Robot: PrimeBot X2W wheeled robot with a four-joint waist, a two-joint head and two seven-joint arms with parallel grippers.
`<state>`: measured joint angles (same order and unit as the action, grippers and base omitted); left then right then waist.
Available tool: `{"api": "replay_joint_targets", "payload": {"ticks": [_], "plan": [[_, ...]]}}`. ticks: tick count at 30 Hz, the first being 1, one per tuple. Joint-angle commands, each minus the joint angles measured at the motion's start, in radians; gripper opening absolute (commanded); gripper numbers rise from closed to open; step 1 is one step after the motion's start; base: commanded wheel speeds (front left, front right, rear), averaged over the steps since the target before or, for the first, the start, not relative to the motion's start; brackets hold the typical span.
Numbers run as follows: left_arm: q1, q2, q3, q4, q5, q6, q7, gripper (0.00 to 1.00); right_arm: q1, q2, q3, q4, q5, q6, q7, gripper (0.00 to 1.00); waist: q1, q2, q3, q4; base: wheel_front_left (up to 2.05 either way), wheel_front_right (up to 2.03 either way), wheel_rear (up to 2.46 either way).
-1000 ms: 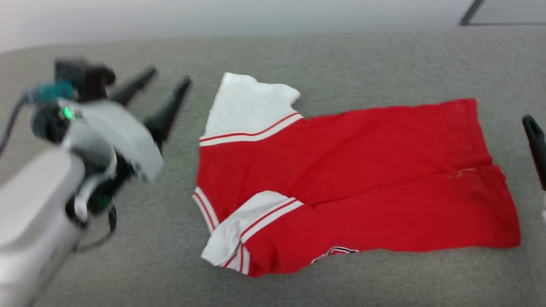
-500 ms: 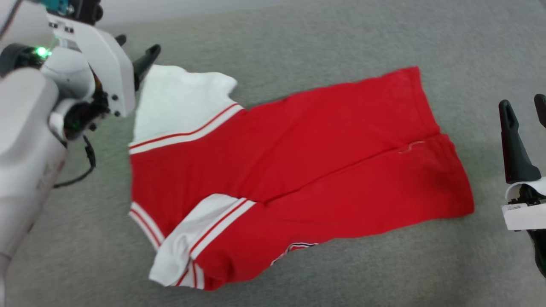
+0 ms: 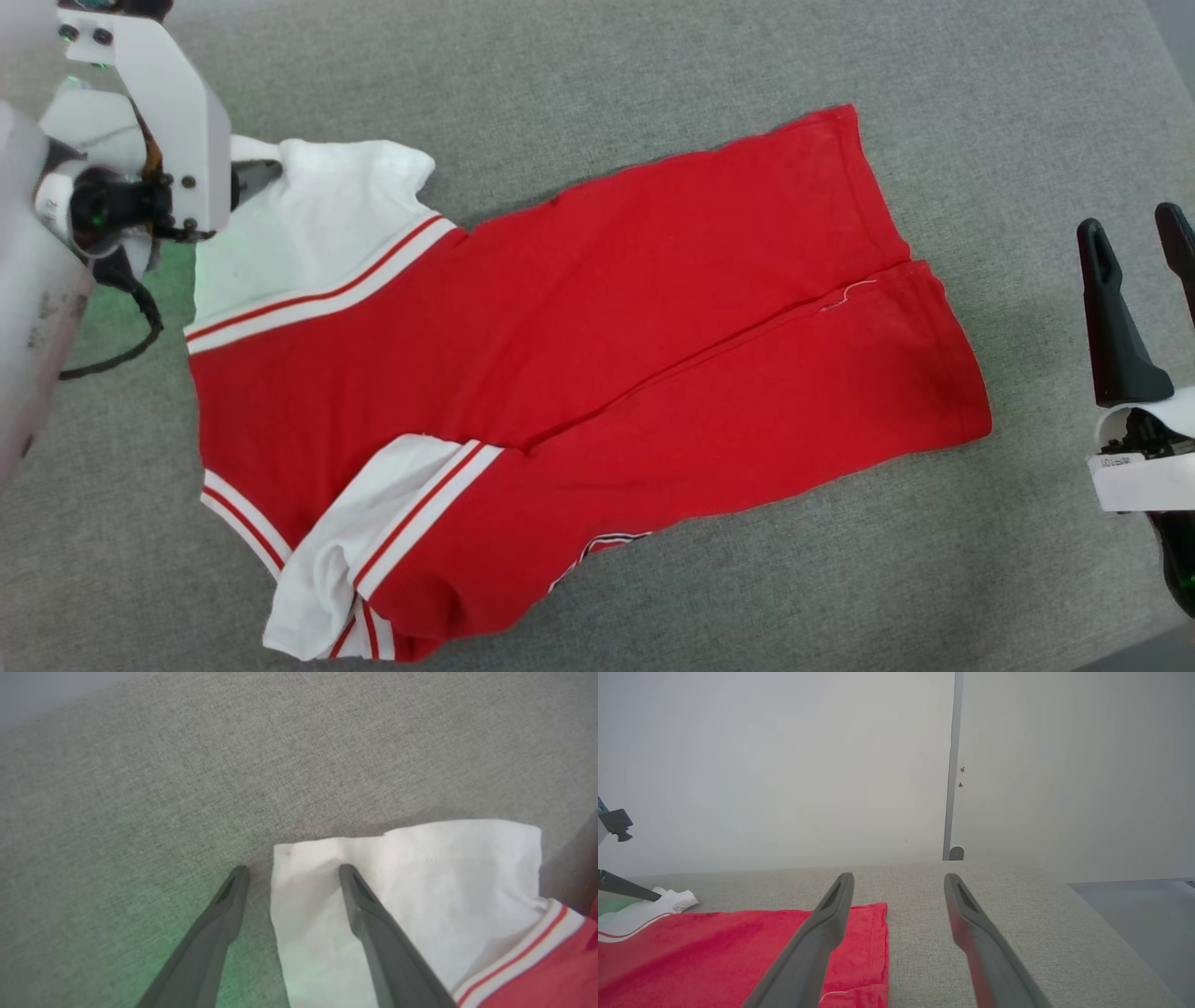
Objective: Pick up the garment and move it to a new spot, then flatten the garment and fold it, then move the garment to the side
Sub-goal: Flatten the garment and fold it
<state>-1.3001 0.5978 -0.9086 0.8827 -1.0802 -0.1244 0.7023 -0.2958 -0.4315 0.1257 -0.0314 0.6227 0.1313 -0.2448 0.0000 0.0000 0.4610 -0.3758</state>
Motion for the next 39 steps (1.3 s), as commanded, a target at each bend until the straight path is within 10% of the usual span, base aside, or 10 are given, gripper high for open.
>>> {"api": "replay_joint_targets", "payload": {"ticks": [1,2,5,6,15,39], "plan": [[0.013,-0.011,-0.008,0.01,-0.017,-0.006,0.021,1.0,0.01,-0.007,-0.005,-0.008,0.006,-0.001,0.005,1.0,0.0,0.0,0.004,-0.001,0.0,0.0,0.0],[0.015,-0.013,-0.01,0.009,-0.022,-0.007,0.027,1.0,0.011,-0.008,-0.007,-0.009,0.008,-0.001,0.006,1.0,0.0,0.0,0.004,0.0,0.0,0.0,0.0],[0.015,-0.021,-0.007,-0.005,-0.039,-0.009,0.019,0.05,0.007,-0.015,-0.005,-0.007,0.023,-0.001,0.028,1.0,0.0,0.0,0.007,0.006,0.0,0.0,0.0],[0.016,-0.023,-0.008,-0.009,-0.042,-0.009,0.017,0.0,-0.002,-0.022,0.001,-0.006,0.025,-0.001,0.04,1.0,0.0,0.0,0.008,0.008,0.0,0.0,0.0],[-0.015,-0.027,-0.033,-0.074,-0.047,-0.007,-0.028,0.0,-0.202,-0.127,0.083,0.022,0.045,-0.001,0.203,1.0,0.0,0.0,0.033,0.039,0.0,0.0,0.0],[-0.105,-0.096,-0.146,-0.197,-0.1,-0.006,-0.125,0.0,-0.796,-0.249,0.544,0.59,0.382,-0.001,0.908,1.0,0.0,0.0,0.126,0.213,0.0,0.0,0.0]]}}
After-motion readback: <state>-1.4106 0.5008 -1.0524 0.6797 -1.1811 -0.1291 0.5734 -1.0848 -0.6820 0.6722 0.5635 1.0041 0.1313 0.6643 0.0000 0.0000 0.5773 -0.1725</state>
